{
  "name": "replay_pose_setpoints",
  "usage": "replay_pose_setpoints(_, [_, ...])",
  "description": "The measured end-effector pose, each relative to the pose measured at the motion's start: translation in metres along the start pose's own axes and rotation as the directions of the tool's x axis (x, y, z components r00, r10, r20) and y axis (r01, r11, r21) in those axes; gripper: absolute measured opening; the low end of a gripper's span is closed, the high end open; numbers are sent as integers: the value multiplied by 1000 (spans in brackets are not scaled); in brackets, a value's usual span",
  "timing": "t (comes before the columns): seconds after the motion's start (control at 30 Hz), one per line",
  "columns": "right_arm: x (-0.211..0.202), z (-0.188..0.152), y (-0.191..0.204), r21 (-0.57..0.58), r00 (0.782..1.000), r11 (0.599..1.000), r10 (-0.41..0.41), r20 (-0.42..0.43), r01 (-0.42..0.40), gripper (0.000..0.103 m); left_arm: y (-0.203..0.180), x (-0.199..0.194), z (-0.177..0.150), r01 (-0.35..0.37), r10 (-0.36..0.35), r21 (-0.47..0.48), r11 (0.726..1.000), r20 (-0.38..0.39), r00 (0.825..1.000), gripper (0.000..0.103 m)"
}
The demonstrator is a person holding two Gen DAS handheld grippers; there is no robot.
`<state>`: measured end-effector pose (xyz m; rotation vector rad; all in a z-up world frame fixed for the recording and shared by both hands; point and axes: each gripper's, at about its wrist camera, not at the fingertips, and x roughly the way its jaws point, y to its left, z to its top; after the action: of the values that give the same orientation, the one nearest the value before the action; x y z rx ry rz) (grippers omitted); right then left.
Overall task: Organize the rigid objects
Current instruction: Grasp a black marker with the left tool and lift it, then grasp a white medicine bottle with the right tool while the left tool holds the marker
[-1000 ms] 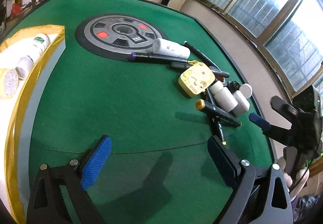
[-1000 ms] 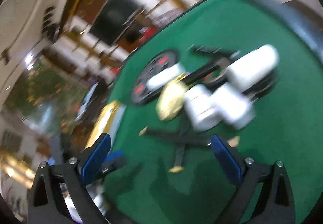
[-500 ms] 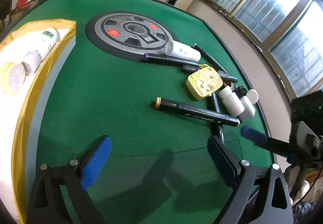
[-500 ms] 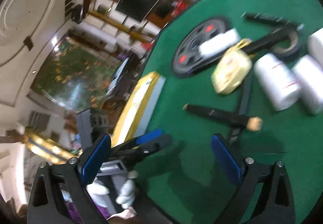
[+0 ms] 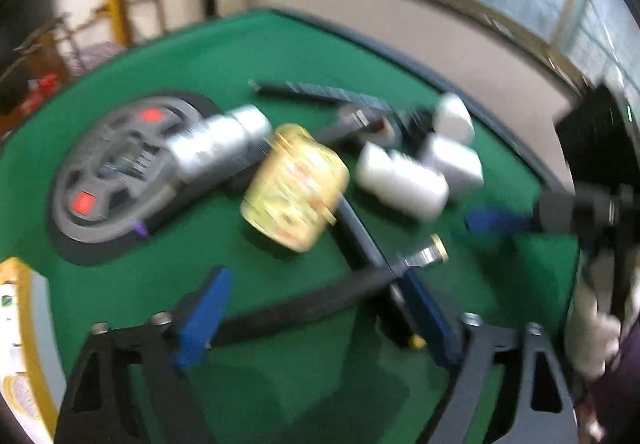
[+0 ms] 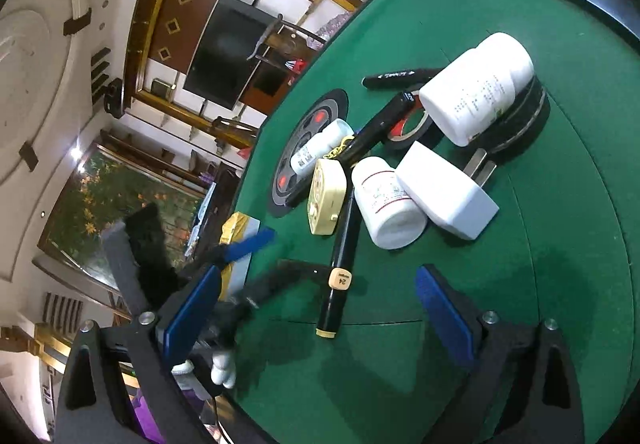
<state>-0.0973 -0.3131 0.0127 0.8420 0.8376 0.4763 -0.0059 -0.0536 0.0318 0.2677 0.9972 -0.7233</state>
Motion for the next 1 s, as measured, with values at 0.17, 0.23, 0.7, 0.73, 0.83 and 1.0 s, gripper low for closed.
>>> replay_pose_setpoints(0.17, [3,-1,0,-8,1000,1000,2,6,-2,97,-10,-7,-19,69,-67,32,997,-71,995,34])
replay_pose_setpoints(0.23, [3,-1,0,-7,1000,1000,7,11,-6,97,-19,-12,-28,78,-72,63,995,-89,993,33])
replay_pose_setpoints(0.7, [13,-3,4,-41,999,998,-53,5,53,97,-32,-34,-49,32,-28,-80,996,58,998,14])
replay_pose_setpoints(0.73, [15,-3,4,-49,998,997,-67,-1,67,97,-24,-47,-55,55,-44,-126,991,85,995,14])
replay_pose_setpoints(0.83, [24,-4,9,-76,990,988,-140,-33,137,97,-10,-87,-75,98,-66,-199,975,165,984,14])
replay_pose_setpoints(1.0, [25,-9,39,-184,964,948,-264,4,260,97,8,-138,-104,157,-81,-275,949,269,960,14])
